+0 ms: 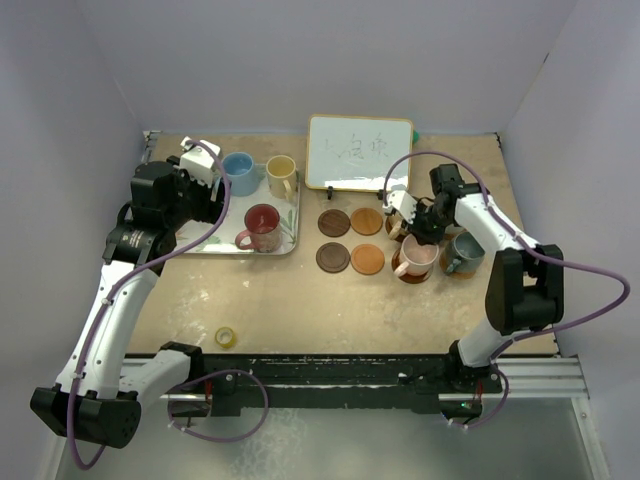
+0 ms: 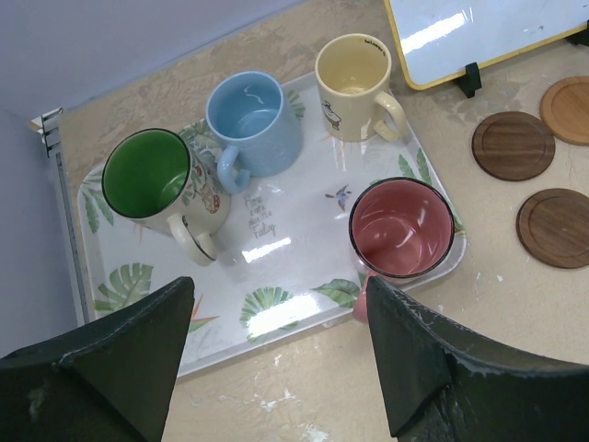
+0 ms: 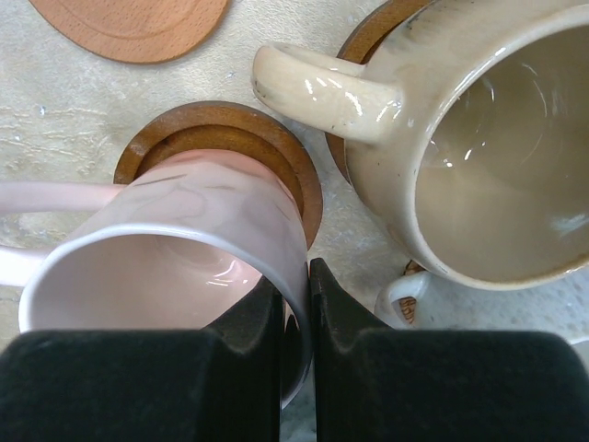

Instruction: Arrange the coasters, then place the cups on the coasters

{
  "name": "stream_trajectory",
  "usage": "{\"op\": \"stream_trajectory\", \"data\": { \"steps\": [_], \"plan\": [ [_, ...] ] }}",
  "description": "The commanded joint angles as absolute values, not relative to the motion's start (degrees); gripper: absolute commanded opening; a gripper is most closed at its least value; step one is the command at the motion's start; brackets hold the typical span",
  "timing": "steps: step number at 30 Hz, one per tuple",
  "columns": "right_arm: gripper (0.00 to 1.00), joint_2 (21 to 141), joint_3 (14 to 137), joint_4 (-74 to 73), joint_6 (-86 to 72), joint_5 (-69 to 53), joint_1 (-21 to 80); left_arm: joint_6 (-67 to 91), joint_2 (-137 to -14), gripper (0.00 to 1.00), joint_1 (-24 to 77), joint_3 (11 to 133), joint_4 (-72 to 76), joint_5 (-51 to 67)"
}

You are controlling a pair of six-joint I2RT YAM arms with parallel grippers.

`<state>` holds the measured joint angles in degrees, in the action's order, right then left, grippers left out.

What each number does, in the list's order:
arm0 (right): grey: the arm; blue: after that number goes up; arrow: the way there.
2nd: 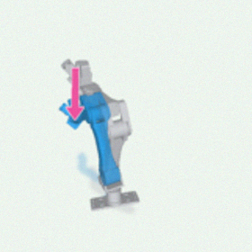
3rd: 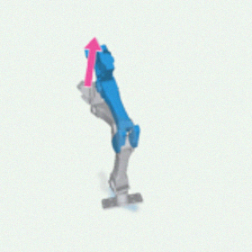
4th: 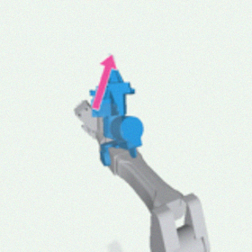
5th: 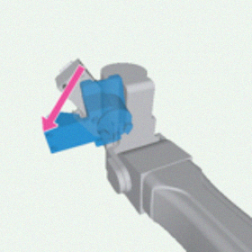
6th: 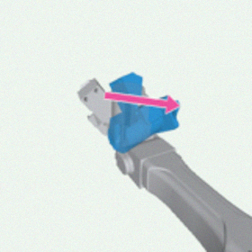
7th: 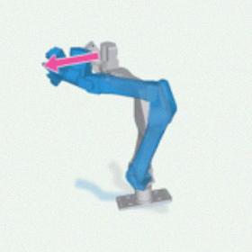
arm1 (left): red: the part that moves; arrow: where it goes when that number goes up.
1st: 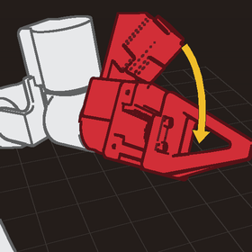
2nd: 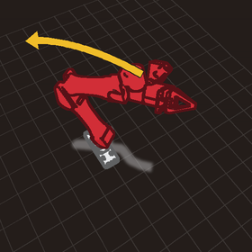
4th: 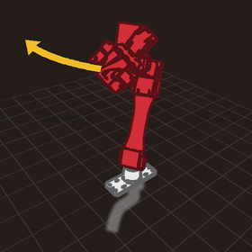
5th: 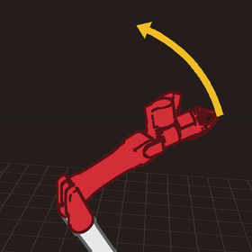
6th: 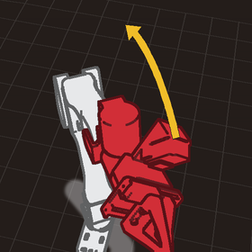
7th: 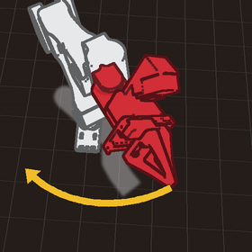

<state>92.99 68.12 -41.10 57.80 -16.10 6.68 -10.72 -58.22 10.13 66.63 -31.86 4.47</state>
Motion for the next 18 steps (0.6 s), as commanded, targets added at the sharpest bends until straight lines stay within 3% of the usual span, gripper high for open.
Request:
{"op": "stream_trajectory", "data": {
  "steps": [1,18],
  "plan": [
    [0.00,92.3,69.1,-42.1,61.7,-18.7,6.6,-11.6,-57.8,0.73,9.7,66.6,-30.0,5.0],
    [0.00,93.7,70.1,-43.5,64.3,-20.9,6.6,-11.7,-57.6,0.73,9.7,66.6,-30.1,5.0]
  ]
}}
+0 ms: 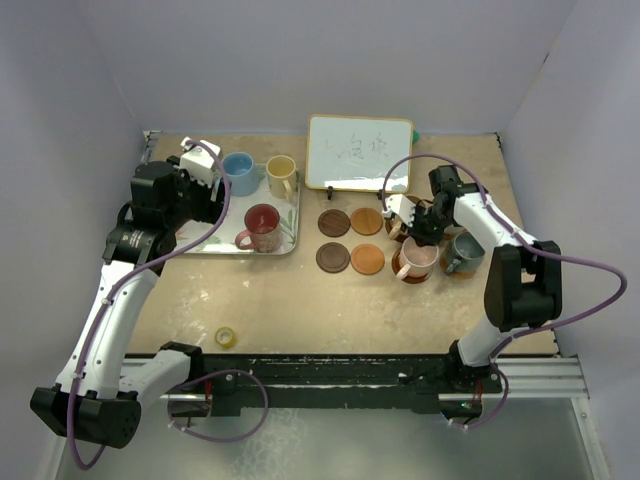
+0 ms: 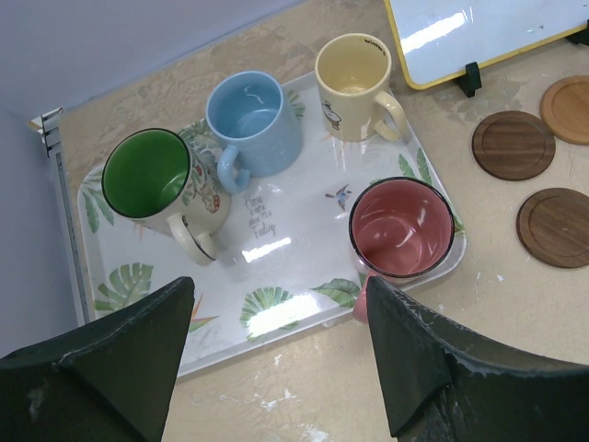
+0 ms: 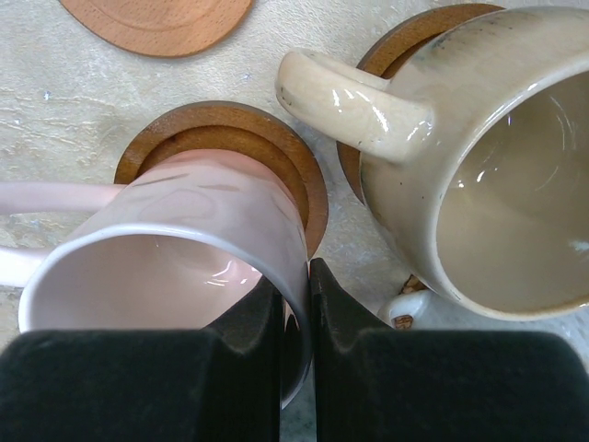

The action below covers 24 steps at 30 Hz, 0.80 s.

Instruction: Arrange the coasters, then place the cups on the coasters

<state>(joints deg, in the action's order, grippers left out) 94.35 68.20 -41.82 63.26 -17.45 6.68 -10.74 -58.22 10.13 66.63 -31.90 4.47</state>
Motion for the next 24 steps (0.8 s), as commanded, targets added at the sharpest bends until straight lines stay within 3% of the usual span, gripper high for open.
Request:
{"op": "stream_trajectory", "data": {
  "steps": [1,11,18,24],
  "plan": [
    [0.00,93.7,69.9,-43.4,64.3,-21.0,6.5,-11.7,-57.6,0.73,9.7,66.6,-30.1,4.9],
    [0.04,94.8,70.1,-43.0,64.8,-20.3,6.5,-11.9,-57.4,0.73,9.7,66.5,-30.2,4.7],
    [0.28,93.9,70.0,-43.1,64.8,-19.4,6.5,-12.0,-57.5,0.73,9.7,66.4,-30.1,4.6],
    [0.41,92.8,71.5,-44.5,64.4,-19.5,6.6,-12.2,-57.4,0.73,9.7,66.3,-30.1,4.5]
  ]
}}
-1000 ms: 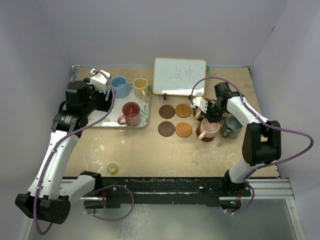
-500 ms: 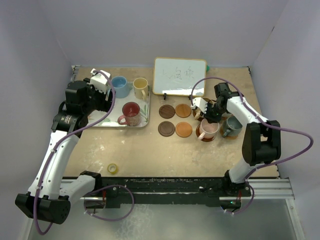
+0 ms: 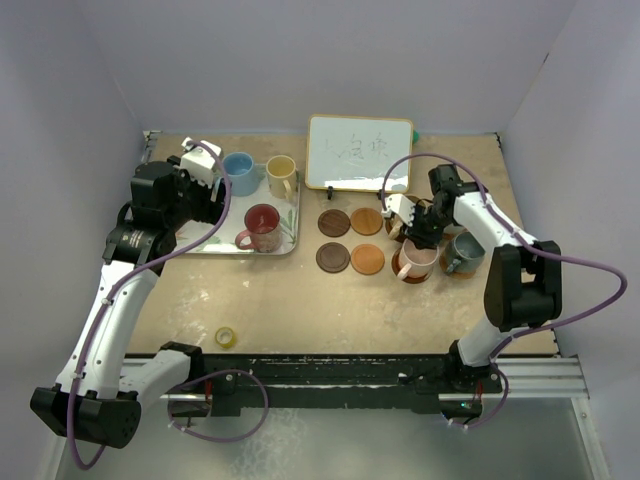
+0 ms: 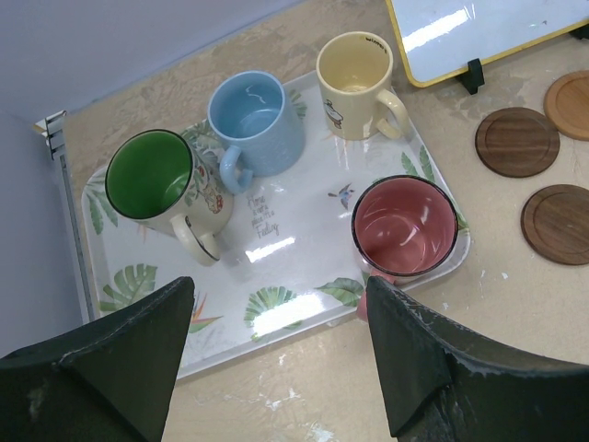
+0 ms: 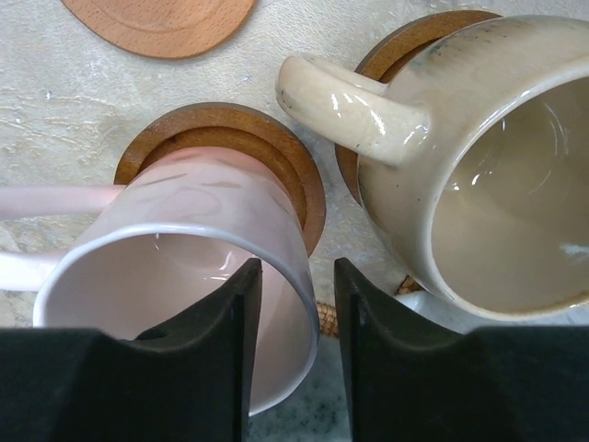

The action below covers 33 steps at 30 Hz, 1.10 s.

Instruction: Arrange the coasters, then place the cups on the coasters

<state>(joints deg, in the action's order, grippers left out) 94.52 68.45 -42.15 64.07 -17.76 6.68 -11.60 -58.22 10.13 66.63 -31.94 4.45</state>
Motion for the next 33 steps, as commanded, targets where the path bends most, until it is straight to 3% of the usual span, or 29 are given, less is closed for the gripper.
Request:
{"op": "stream_trajectory", "data": {
  "steps": [1,10,20,33],
  "plan": [
    [0.42,92.5,71.9,-44.9,64.1,-19.5,6.6,-12.2,-57.5,0.73,9.7,66.3,-30.1,4.4],
    [0.50,85.0,75.5,-46.8,58.0,-20.3,6.6,-13.0,-58.8,0.73,9.7,66.7,-31.0,2.6],
    [0.55,75.2,77.7,-48.1,38.2,-22.1,6.6,-15.9,-66.9,0.73,9.6,70.0,-31.9,2.5],
    [0.57,65.3,68.9,-41.6,25.9,-22.2,6.6,-17.9,-84.5,0.72,5.7,81.6,-27.0,7.0]
  ]
}}
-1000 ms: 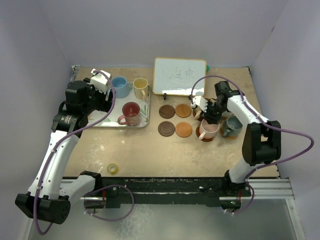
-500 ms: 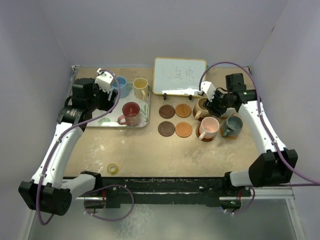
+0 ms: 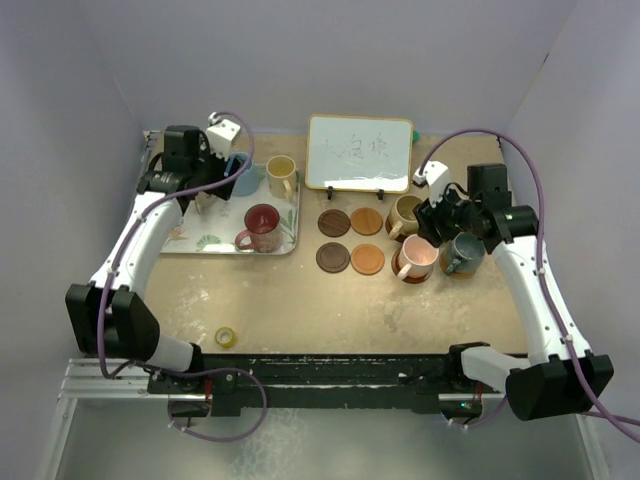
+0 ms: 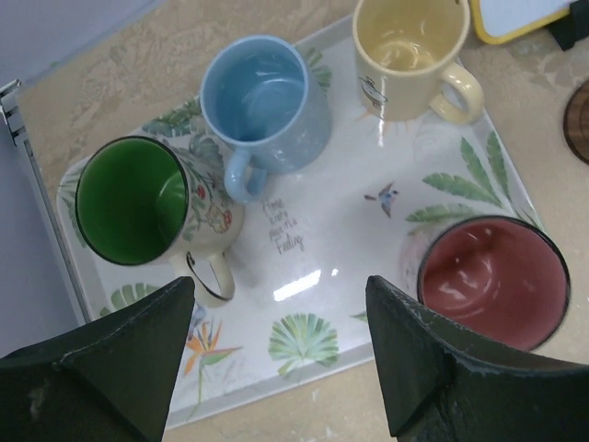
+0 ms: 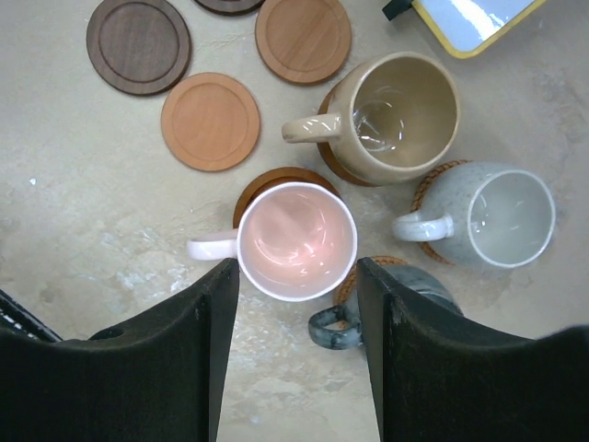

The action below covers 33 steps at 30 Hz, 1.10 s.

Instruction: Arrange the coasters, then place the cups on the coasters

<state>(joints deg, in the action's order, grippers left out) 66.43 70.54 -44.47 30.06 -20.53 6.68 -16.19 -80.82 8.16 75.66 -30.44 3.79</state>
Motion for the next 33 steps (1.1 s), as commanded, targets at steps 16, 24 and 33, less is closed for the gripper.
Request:
{"op": "stream_trajectory", "data": {
  "steps": [16,24,33],
  "plan": [
    [0.57,64.5,65.6,-40.6,26.5,-21.4,6.6,-22.3,-116.7,0.70,-0.1,112.1,-36.0,17.2],
    [0.57,64.4,65.0,-40.7,26.8,-20.8,6.6,-22.4,-130.3,0.67,-0.3,126.9,-40.9,19.0],
    [0.57,65.0,64.8,-40.7,26.9,-21.3,6.6,-22.8,-138.7,0.53,-0.3,135.6,-44.9,18.9]
  ]
}}
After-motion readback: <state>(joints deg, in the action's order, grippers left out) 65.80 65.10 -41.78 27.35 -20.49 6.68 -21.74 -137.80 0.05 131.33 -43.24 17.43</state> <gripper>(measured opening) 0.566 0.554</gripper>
